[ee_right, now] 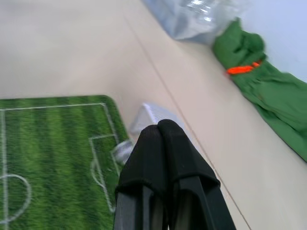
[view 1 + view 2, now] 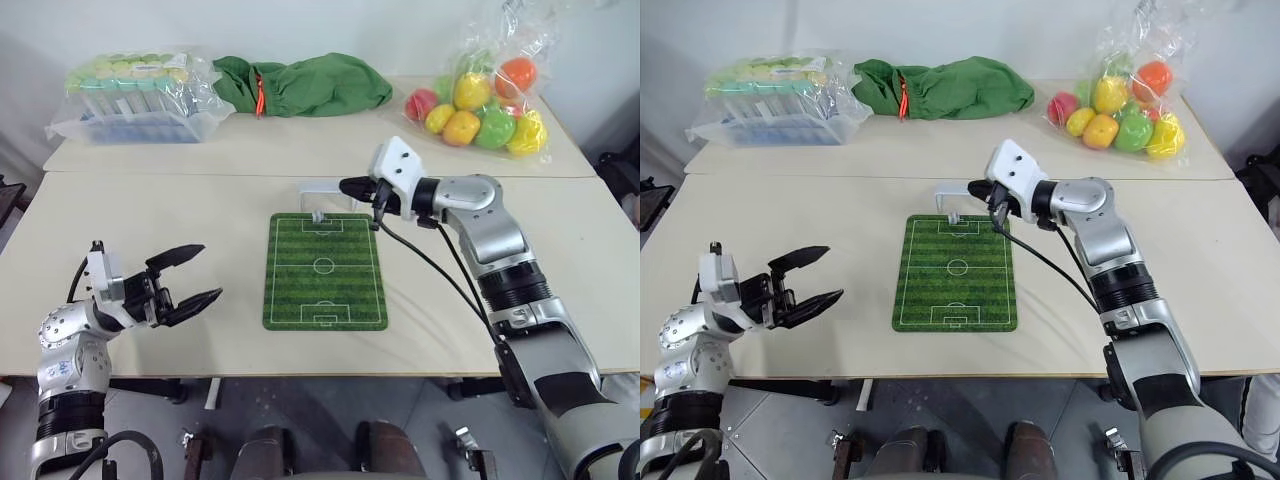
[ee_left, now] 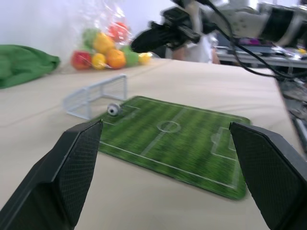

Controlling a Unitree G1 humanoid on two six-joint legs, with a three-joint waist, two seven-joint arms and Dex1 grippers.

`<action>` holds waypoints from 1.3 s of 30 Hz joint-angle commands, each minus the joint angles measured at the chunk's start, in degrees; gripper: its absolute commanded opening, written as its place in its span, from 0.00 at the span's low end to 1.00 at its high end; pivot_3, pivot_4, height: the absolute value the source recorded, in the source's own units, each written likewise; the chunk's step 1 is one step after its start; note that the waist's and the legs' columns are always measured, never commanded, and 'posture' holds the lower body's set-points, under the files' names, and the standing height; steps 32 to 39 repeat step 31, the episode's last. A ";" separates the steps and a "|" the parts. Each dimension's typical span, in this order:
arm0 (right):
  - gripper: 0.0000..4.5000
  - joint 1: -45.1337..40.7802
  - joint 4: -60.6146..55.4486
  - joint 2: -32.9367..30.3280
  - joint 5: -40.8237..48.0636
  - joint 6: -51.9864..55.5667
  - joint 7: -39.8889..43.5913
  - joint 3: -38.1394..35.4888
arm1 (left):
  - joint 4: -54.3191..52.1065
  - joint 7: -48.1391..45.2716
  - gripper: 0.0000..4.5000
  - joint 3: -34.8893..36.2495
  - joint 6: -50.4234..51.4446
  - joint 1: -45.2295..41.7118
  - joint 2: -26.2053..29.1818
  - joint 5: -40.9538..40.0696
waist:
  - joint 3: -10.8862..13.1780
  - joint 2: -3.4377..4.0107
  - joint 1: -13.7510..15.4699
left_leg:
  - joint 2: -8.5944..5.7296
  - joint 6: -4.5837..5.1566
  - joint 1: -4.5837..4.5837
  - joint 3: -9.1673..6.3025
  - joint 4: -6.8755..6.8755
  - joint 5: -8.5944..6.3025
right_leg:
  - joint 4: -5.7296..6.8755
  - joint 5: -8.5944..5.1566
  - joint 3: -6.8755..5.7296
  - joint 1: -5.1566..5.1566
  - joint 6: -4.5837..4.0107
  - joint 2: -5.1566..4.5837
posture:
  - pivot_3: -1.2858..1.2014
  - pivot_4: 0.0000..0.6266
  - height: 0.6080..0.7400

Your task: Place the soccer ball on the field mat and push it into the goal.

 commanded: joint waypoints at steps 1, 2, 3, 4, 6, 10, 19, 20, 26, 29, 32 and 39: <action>0.01 4.56 -5.37 -4.29 3.47 1.13 2.57 -4.44 | 0.98 2.57 1.00 2.18 -0.33 -0.83 0.14 -0.32 | 0.00 0.00 -0.01 | -0.01 0.01 0.00 0.00 0.00 0.00 | -0.01 0.00 0.00 0.00 0.00 0.00 | 0.52 0.24 1.00; 0.01 6.91 -6.97 -5.94 4.71 1.26 4.78 -5.19 | 0.96 3.26 1.00 2.56 -0.19 -0.94 0.15 -0.52 | 0.00 0.00 0.07 | -0.01 0.01 0.00 0.02 -0.01 -0.01 | -0.01 0.00 0.00 0.00 0.00 0.00 | 0.52 0.24 1.00; 0.09 9.16 -8.50 -7.56 6.47 2.10 7.42 -5.96 | 0.80 4.00 1.00 2.91 0.09 -0.98 0.25 -0.71 | 0.00 -0.01 0.16 | -0.01 0.01 -0.01 0.00 -0.02 -0.01 | -0.03 0.00 -0.01 0.01 0.00 0.00 | 0.52 0.24 1.00; 0.15 11.22 -9.70 -9.08 7.94 2.48 9.37 -6.86 | 0.55 4.74 1.00 3.23 0.47 -0.95 0.39 -0.92 | 0.00 -0.02 0.13 | 0.00 0.01 0.00 -0.01 -0.02 -0.01 | -0.03 0.00 -0.03 0.01 0.00 0.00 | 0.52 0.24 1.00; 0.29 14.66 -10.79 -11.84 10.16 2.49 12.32 -8.78 | -0.14 5.80 1.00 3.94 1.65 -0.46 0.94 -1.18 | 0.01 -0.02 0.12 | -0.02 0.01 0.00 0.04 -0.04 -0.01 | -0.07 0.00 -0.01 0.02 0.00 0.00 | 0.52 0.24 1.00; 0.59 21.09 -9.24 -18.60 13.55 1.12 20.23 -12.43 | -1.75 7.50 1.00 5.61 5.08 2.19 4.01 -0.61 | 0.02 -0.03 -0.11 | -0.01 0.02 0.02 0.15 0.02 -0.01 | -0.09 0.00 0.04 0.02 0.01 0.01 | 0.52 0.24 1.00; 0.99 24.14 5.59 -24.22 16.49 -5.73 31.84 -17.66 | -4.75 7.48 1.00 10.58 12.82 9.93 11.55 -2.96 | 0.05 -0.06 -0.02 | 0.07 0.02 0.13 0.25 0.08 -0.01 | -0.09 0.00 0.16 0.07 0.01 -0.03 | 0.52 0.24 1.00; 0.99 24.20 7.05 -24.61 16.16 -6.24 31.93 -17.77 | -5.39 7.51 1.00 11.22 14.69 11.18 12.33 -3.42 | 0.05 -0.05 -0.02 | 0.08 0.02 0.12 0.25 0.09 -0.01 | -0.08 0.00 0.15 0.07 0.01 -0.03 | 0.52 0.24 1.00; 0.99 27.96 7.44 -25.42 16.84 -5.75 30.68 -19.08 | -8.14 9.41 1.00 13.43 16.37 14.68 12.83 -2.89 | 0.08 -0.01 0.28 | 0.08 0.01 0.12 0.19 0.09 -0.01 | -0.06 0.00 0.14 0.07 0.00 -0.04 | 0.52 0.24 1.00; 0.99 30.34 4.50 -24.58 17.43 -4.75 29.31 -19.68 | -9.79 10.50 1.00 13.43 19.72 15.13 12.79 -3.95 | 0.08 -0.02 0.26 | 0.05 0.02 0.11 0.19 0.09 -0.01 | -0.08 0.00 0.15 0.10 0.00 -0.07 | 0.52 0.24 1.00; 0.99 31.69 2.27 -23.98 17.93 -4.00 27.82 -20.32 | -10.04 9.75 1.00 12.91 20.93 15.76 13.36 -3.54 | 0.08 -0.01 0.20 | 0.05 0.02 0.12 0.21 0.09 -0.01 | -0.07 0.00 0.16 0.10 0.01 -0.07 | 0.52 0.24 1.00; 0.99 31.69 2.27 -23.98 17.93 -4.00 27.82 -20.32 | -10.04 9.75 1.00 12.91 20.93 15.76 13.36 -3.54 | 0.08 -0.01 0.20 | 0.05 0.02 0.12 0.21 0.09 -0.01 | -0.07 0.00 0.16 0.10 0.01 -0.07 | 0.52 0.24 1.00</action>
